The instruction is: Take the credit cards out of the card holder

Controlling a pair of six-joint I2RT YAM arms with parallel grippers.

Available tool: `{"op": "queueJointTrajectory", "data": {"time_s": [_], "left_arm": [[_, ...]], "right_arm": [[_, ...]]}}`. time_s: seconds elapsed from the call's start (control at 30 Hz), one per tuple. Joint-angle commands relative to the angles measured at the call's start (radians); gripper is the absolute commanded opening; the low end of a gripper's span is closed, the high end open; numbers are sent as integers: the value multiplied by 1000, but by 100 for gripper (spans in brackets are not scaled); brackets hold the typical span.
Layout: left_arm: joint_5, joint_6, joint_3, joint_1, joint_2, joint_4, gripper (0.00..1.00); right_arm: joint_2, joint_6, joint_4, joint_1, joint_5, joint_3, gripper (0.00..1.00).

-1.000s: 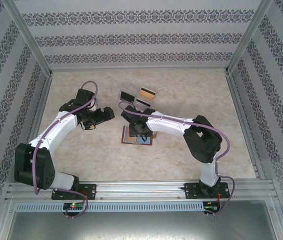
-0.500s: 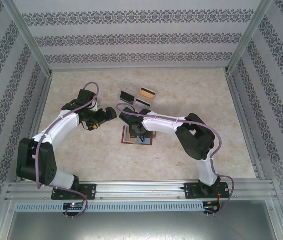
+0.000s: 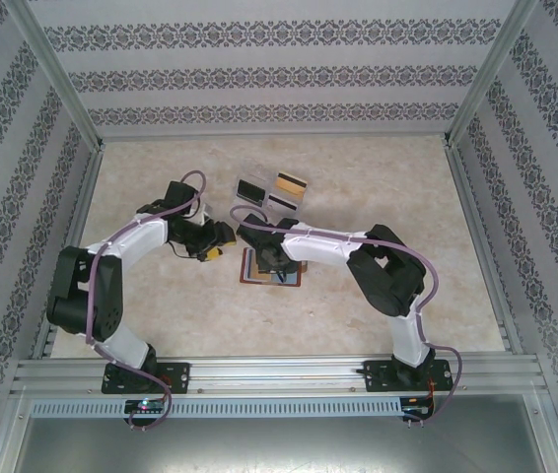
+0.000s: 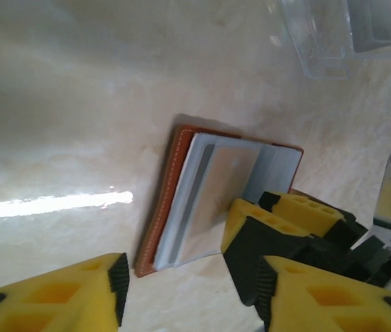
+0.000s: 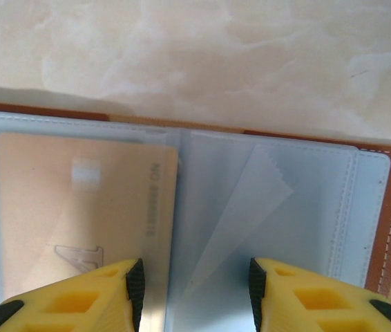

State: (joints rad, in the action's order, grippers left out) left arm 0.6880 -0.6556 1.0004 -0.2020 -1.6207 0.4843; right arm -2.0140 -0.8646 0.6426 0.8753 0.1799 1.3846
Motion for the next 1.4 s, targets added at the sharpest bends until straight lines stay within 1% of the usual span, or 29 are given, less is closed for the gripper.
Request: {"op": "queueJointTrajectory", "data": {"time_s": [0.0, 0.1, 0.2, 0.43, 0.5, 0.77, 0.9, 1.1, 1.23, 1.37], "left_arm": [[75, -10, -15, -32, -28, -52, 44], [89, -19, -15, -55, -50, -70, 37], [103, -29, -12, -83, -74, -92, 33], [86, -39, -2, -130, -135, -116, 29], [70, -32, 7, -139, -154, -108, 29], [78, -40, 10, -158, -194, -133, 28], [44, -24, 14, -158, -214, -110, 29], [23, -13, 10, -158, -234, -101, 31], [-8, 10, 17, -157, -228, -78, 32], [-15, 43, 11, -161, -231, -87, 32]], "right_arm": [[-6, 0, 8, 2, 12, -51, 45], [1, -2, 0, 1, 18, -63, 43], [0, -3, -1, 1, 17, -64, 43], [7, -7, -14, -1, 16, -78, 42], [9, -8, -20, -2, 11, -81, 42], [14, -5, -41, -5, -8, -93, 41], [20, -8, -53, -7, -14, -101, 41], [36, -9, -78, -12, -29, -124, 39], [46, -18, -111, -22, -52, -148, 38], [52, -28, -134, -30, -73, -170, 38]]}}
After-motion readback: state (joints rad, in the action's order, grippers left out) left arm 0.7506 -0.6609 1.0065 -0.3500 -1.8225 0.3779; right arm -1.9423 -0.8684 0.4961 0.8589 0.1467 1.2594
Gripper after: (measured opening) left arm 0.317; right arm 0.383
